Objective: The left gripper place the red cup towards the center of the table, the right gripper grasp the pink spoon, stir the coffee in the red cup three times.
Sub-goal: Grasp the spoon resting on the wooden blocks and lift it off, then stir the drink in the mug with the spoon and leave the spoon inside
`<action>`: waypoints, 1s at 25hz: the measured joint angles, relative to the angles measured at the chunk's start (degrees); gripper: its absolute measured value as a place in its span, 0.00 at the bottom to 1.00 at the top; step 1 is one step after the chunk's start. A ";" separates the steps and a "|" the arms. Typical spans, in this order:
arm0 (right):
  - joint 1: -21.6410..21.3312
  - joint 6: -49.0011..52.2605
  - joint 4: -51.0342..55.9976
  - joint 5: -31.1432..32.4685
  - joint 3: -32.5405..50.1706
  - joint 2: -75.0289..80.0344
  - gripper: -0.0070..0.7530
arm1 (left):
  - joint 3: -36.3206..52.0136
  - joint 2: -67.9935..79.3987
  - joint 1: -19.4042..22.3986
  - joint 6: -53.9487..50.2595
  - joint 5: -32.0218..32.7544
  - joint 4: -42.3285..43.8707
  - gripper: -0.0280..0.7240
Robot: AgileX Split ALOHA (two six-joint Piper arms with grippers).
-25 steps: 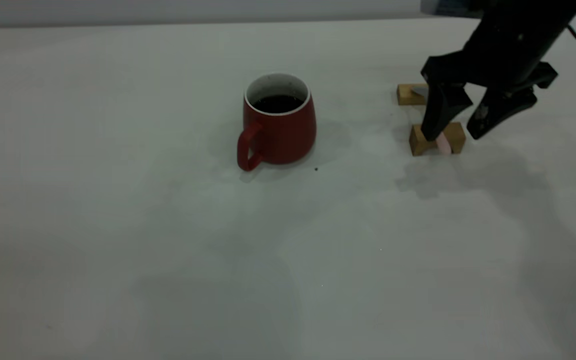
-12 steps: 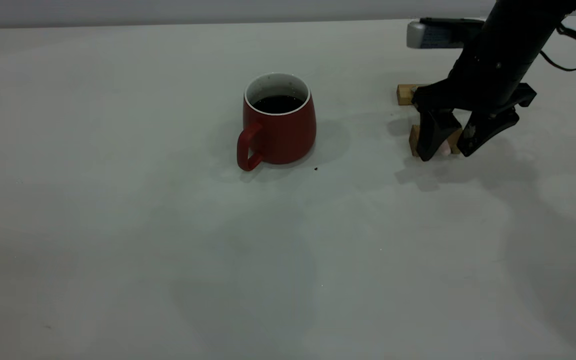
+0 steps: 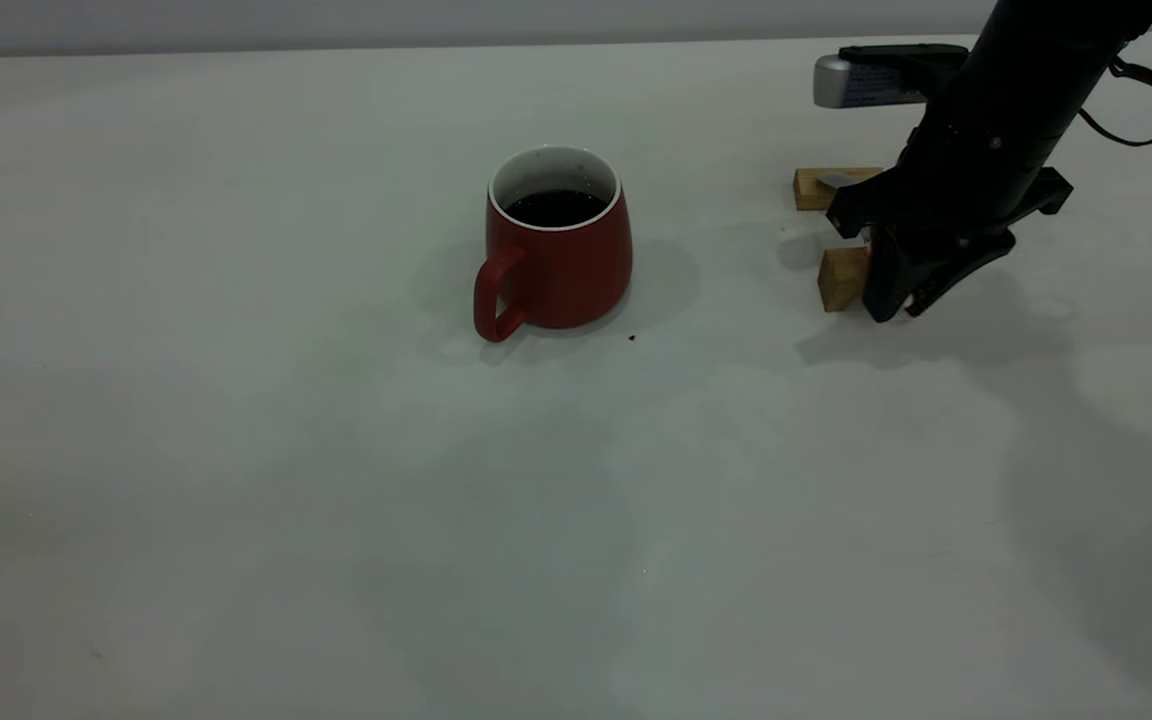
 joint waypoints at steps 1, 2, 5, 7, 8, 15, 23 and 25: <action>0.00 0.00 0.00 0.00 -0.16 0.00 0.19 | 0.00 0.00 0.00 0.00 0.00 0.00 0.37; 0.00 0.00 0.00 0.00 -0.39 0.00 0.20 | 0.00 0.00 0.00 0.00 0.00 0.00 0.37; 0.00 -0.05 0.00 1.15 -1.53 -0.17 0.20 | 0.00 0.00 0.00 0.00 0.00 0.00 0.37; 0.00 0.48 0.14 3.48 -2.61 -1.10 0.20 | 0.00 0.00 0.00 0.00 0.00 0.00 0.37; 0.00 1.07 0.52 4.75 -3.08 -2.16 0.20 | 0.00 0.00 0.00 0.00 0.00 0.00 0.37; 0.00 14.48 20.71 16.58 -6.80 -12.38 0.20 | 0.00 0.00 0.00 0.00 0.00 0.00 0.37; 1.43 49.10 52.09 20.89 -6.80 -12.86 0.20 | 0.00 0.00 0.00 0.00 0.00 0.00 0.37; 3.48 58.90 57.77 20.90 -6.80 -12.86 0.20 | 0.00 0.00 0.00 0.00 0.00 0.00 0.37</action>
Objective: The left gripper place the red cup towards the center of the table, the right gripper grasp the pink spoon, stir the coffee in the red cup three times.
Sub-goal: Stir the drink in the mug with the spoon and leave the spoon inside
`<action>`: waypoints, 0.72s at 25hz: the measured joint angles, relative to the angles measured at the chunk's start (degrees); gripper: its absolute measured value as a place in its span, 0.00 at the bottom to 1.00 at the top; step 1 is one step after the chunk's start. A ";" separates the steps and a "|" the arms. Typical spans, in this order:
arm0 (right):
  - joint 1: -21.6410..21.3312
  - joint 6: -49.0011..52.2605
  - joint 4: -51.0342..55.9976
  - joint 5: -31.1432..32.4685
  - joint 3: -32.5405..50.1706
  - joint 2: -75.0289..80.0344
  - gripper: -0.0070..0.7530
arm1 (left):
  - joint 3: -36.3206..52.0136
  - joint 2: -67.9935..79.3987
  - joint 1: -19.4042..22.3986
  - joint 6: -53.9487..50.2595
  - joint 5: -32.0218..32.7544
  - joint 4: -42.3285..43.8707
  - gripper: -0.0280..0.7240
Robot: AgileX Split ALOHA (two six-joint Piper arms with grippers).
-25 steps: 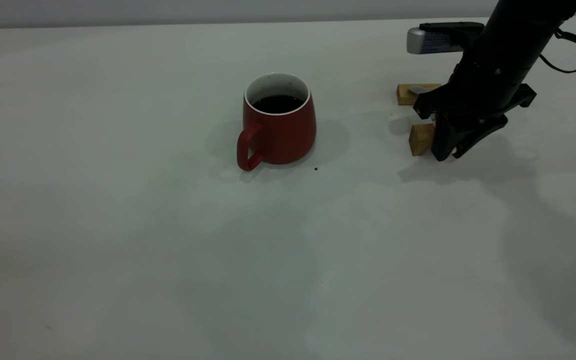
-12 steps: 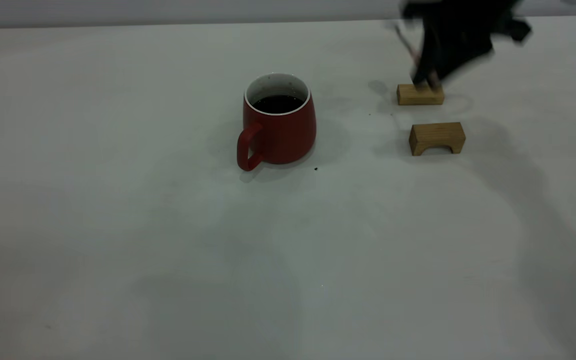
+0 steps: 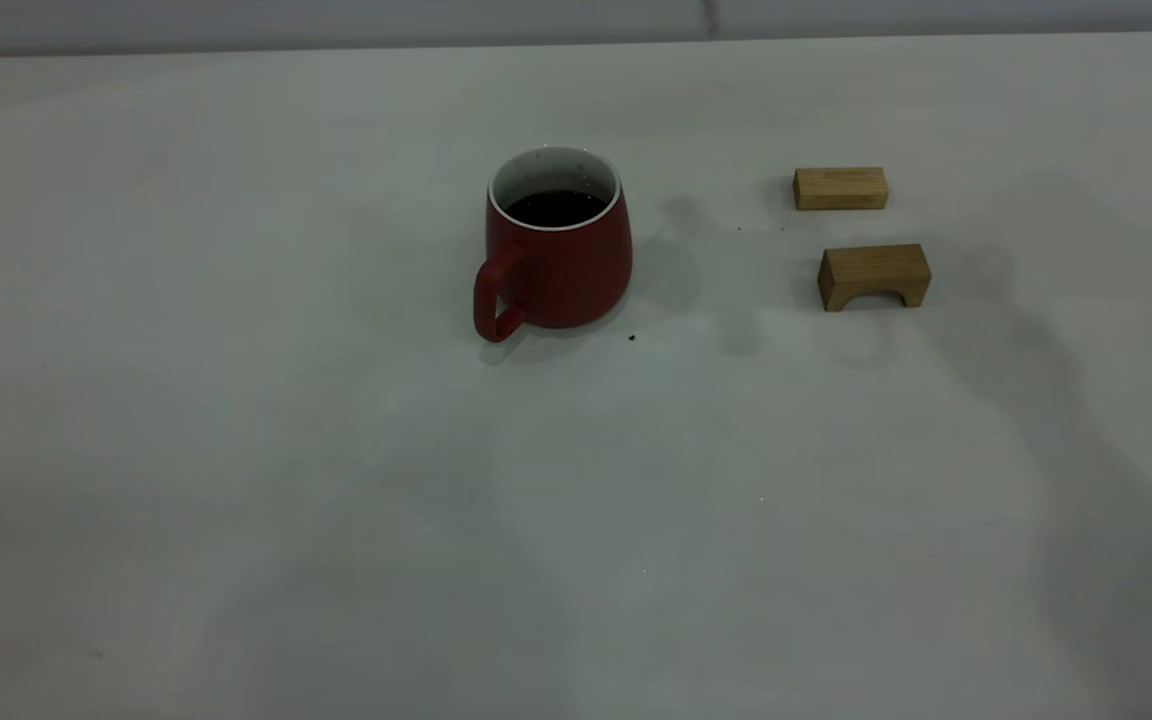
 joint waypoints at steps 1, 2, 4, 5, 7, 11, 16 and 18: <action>0.96 4.56 2.37 0.00 0.00 0.00 0.20 | 0.00 0.00 0.00 0.00 0.00 0.00 0.37; 2.19 8.30 5.02 0.00 0.00 0.00 0.20 | 0.00 0.00 0.00 0.00 0.00 0.00 0.37; 4.30 12.53 8.68 -0.48 0.00 0.00 0.20 | 0.00 0.00 0.00 0.00 0.00 0.00 0.37; 5.36 13.58 10.18 -1.00 0.00 0.00 0.20 | 0.00 0.00 0.00 0.00 0.00 0.00 0.37; 7.09 14.44 12.28 -3.74 0.00 0.13 0.20 | 0.00 0.00 0.00 0.00 0.00 0.00 0.37; 7.99 15.45 15.86 -6.02 0.00 2.78 0.20 | 0.00 0.00 0.00 0.00 0.00 0.00 0.37; 7.84 15.52 18.95 -7.31 0.00 9.22 0.20 | 0.00 0.00 0.00 0.00 0.00 0.00 0.37; 7.50 15.57 19.18 -7.77 0.00 11.21 0.20 | 0.00 0.00 0.00 0.00 0.00 0.00 0.37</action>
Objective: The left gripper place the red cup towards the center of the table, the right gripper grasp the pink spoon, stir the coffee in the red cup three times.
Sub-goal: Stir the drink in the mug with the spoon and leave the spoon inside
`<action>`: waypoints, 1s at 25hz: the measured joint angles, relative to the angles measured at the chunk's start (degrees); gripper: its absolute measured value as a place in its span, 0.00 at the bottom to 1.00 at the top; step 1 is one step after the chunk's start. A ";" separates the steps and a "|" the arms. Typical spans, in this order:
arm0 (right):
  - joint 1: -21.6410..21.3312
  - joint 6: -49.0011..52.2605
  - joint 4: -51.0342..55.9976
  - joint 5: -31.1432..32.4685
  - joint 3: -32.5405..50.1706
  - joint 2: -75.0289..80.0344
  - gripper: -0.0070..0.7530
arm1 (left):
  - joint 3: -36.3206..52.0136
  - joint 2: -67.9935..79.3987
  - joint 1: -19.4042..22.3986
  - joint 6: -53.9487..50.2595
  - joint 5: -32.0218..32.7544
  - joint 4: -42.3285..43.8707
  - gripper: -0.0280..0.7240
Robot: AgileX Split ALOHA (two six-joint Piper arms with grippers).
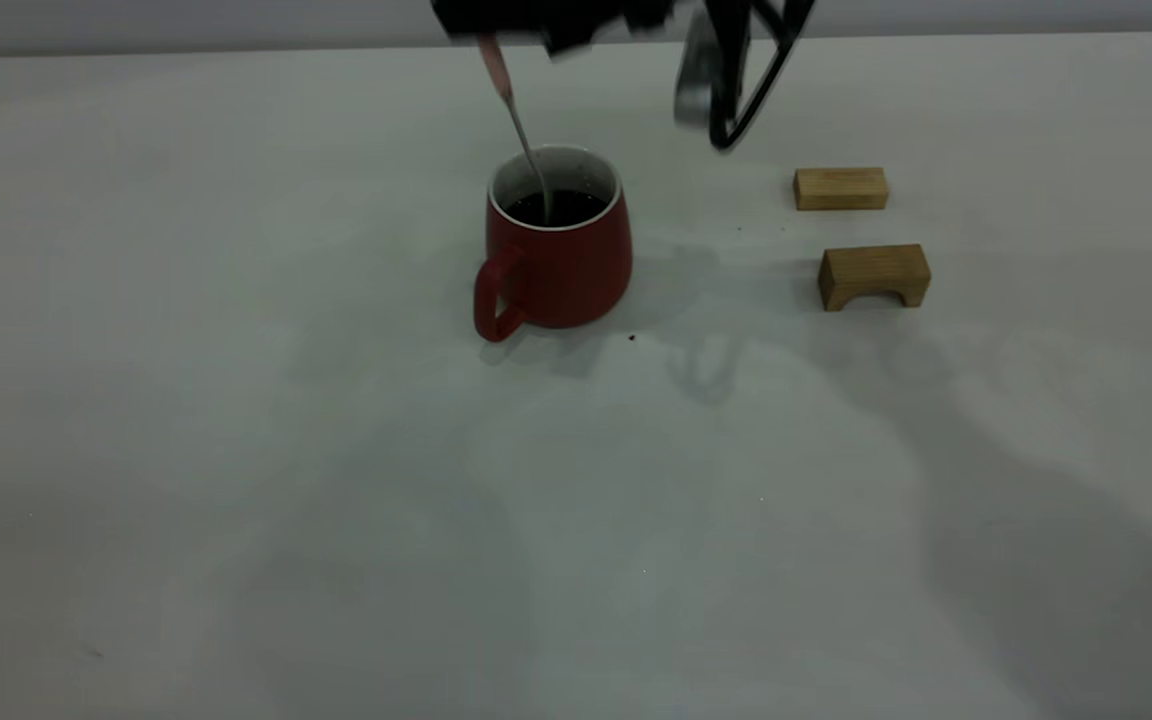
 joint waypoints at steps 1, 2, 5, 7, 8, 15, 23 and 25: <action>-0.14 0.00 0.05 -0.25 -0.01 0.97 0.20 | 0.00 0.00 0.00 0.00 0.00 0.00 0.37; -0.35 0.00 0.24 -0.40 -0.06 1.86 0.20 | 0.00 0.00 0.00 0.00 0.00 0.00 0.37; -0.66 0.05 0.76 -0.15 -1.08 4.28 0.20 | 0.00 0.00 0.00 0.00 0.00 0.00 0.37; -0.66 -0.01 1.80 1.80 -3.10 5.80 0.20 | 0.00 0.00 0.00 0.00 0.00 0.00 0.37; -0.66 -0.43 2.19 2.64 -4.28 6.43 0.20 | 0.00 0.00 0.00 0.00 0.00 0.00 0.37; -2.38 -7.45 -1.18 3.57 -6.69 6.87 0.20 | 0.00 0.00 0.00 0.00 0.00 0.00 0.37; -2.29 7.80 -6.80 3.63 -6.69 7.26 0.20 | 0.00 0.00 0.00 0.00 0.00 0.00 0.37; -1.06 6.34 -5.02 3.32 -7.06 7.37 0.20 | 0.00 0.00 0.00 0.00 0.00 0.00 0.37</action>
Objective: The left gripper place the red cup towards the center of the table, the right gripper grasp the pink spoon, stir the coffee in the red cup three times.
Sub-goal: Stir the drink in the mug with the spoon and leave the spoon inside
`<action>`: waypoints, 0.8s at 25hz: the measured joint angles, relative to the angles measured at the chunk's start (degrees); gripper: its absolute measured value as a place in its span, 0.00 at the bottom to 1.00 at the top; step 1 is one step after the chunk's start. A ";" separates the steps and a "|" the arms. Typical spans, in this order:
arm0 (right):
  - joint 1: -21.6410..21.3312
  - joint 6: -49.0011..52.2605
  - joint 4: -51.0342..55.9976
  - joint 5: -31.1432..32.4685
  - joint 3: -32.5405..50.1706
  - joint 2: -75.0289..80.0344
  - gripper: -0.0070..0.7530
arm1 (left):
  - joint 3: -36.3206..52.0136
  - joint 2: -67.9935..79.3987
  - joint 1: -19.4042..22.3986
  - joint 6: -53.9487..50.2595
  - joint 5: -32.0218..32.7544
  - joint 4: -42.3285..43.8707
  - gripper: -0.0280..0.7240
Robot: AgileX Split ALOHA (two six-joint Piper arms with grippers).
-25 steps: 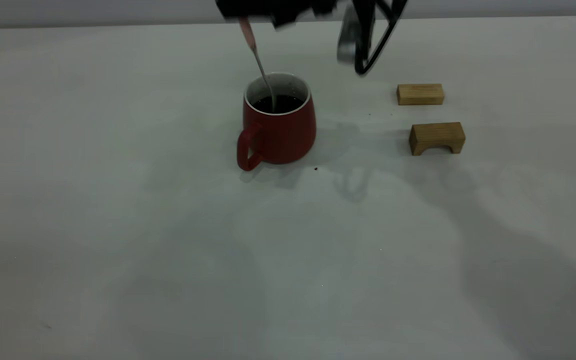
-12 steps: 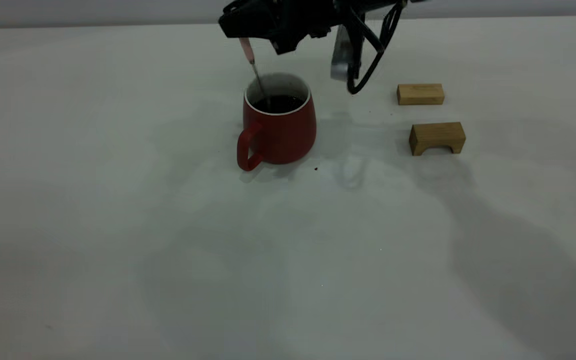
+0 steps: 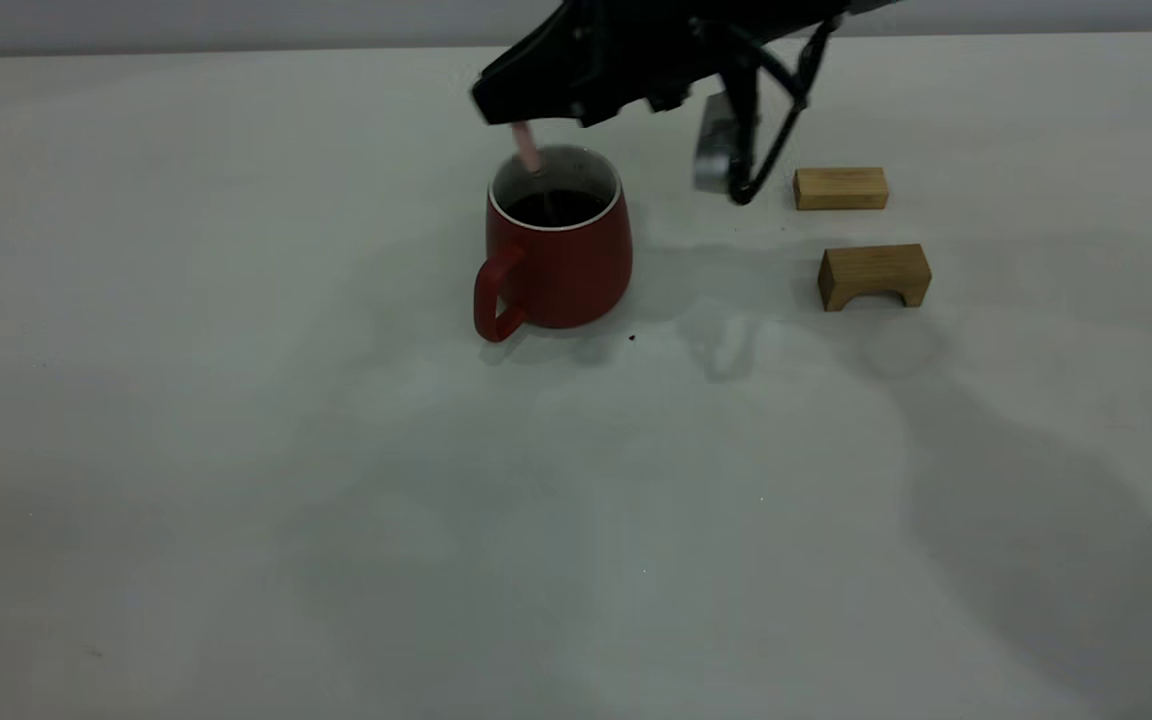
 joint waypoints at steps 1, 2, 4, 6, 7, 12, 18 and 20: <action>0.39 -2.04 0.68 0.00 -0.40 0.07 0.20 | 0.00 0.00 0.00 0.00 0.00 0.00 0.37; 0.74 -4.52 1.21 -0.08 -1.04 0.15 0.20 | 0.00 0.00 0.00 0.00 0.00 0.00 0.37; 0.72 -7.47 1.48 -0.29 -2.06 0.38 0.20 | 0.00 0.00 0.00 0.00 0.00 0.00 0.37; -0.58 -6.60 -0.28 -0.22 -2.06 0.45 0.20 | 0.00 0.00 0.00 0.00 0.00 0.00 0.37; -1.51 -5.14 -1.74 -0.03 -2.00 0.49 0.20 | 0.00 0.00 0.00 0.00 0.00 0.00 0.37; -3.33 5.10 -6.98 1.02 -2.00 0.51 0.20 | 0.00 0.00 0.00 0.00 0.00 0.00 0.37; 0.64 1.27 -5.02 -0.54 -3.28 0.96 0.20 | 0.00 0.00 0.00 0.00 0.00 0.00 0.37; 0.66 -2.32 -4.58 -1.00 -4.12 1.44 0.20 | 0.00 0.00 0.00 0.00 0.00 0.00 0.37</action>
